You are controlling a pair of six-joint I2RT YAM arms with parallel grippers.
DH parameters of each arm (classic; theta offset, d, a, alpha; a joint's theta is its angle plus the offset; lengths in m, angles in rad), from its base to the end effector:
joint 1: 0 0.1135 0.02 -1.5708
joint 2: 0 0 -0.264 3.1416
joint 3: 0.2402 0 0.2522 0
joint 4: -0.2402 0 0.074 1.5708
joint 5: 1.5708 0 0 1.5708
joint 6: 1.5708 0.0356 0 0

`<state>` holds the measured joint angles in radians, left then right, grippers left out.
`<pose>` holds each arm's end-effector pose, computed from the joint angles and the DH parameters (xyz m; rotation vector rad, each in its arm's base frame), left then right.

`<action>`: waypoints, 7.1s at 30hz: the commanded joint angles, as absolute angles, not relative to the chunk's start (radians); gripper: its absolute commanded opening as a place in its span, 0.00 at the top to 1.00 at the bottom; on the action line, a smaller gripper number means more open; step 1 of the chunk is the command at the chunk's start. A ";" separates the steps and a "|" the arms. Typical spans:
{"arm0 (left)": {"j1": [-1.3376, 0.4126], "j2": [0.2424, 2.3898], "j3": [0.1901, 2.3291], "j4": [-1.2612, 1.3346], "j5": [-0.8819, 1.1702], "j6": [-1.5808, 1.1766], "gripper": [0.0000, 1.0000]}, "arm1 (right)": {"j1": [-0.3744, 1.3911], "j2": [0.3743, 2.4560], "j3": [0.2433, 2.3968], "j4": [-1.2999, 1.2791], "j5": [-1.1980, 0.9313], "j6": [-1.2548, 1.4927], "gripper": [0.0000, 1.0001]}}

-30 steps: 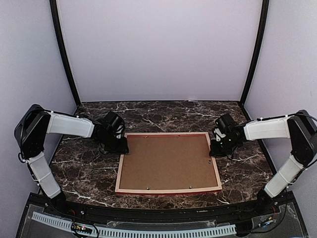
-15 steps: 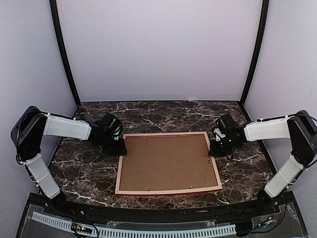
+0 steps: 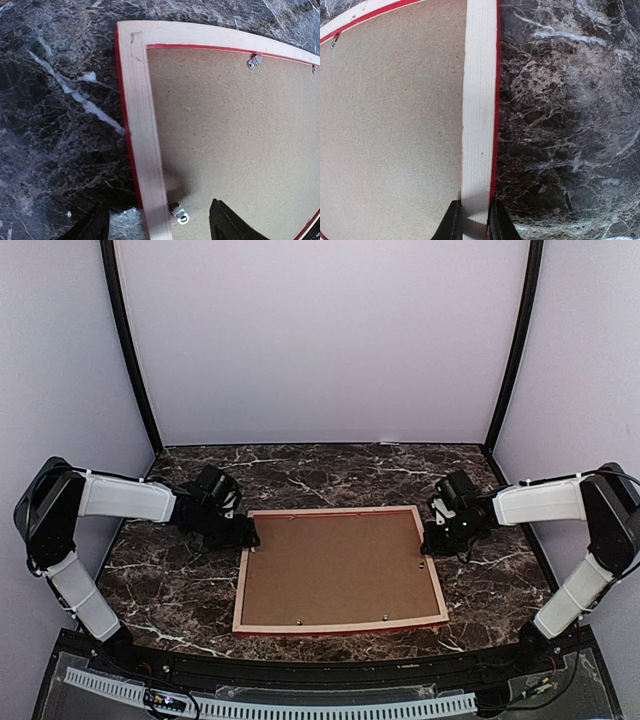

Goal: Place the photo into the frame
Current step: Press the fastener onto the backboard.

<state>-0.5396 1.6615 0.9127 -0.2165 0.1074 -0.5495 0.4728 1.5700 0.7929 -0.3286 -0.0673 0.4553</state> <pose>0.2781 -0.1710 0.1637 0.0311 2.6251 -0.5454 0.2532 0.1322 0.1506 -0.0457 2.7310 0.3717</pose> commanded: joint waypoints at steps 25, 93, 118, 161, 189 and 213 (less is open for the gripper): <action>-0.526 1.708 0.931 -0.275 0.109 -0.494 0.60 | 0.474 1.630 0.726 -0.352 -0.110 0.457 0.85; -0.452 1.593 0.973 -0.612 0.278 -0.182 0.21 | 0.474 1.659 0.731 -0.348 -0.097 0.511 1.00; -0.453 1.610 0.952 -0.644 0.194 -0.173 0.35 | 0.474 1.668 0.713 -0.329 -0.118 0.508 1.00; -0.469 1.729 0.942 -0.425 0.179 -0.329 0.44 | 0.474 1.652 0.689 -0.309 -0.132 0.504 1.00; -0.543 1.670 0.948 -0.505 0.145 -0.278 0.20 | 0.475 1.675 0.682 -0.284 -0.154 0.506 1.00; -0.526 1.644 0.980 -0.483 0.056 -0.330 0.08 | 0.479 1.682 0.665 -0.264 -0.168 0.511 1.00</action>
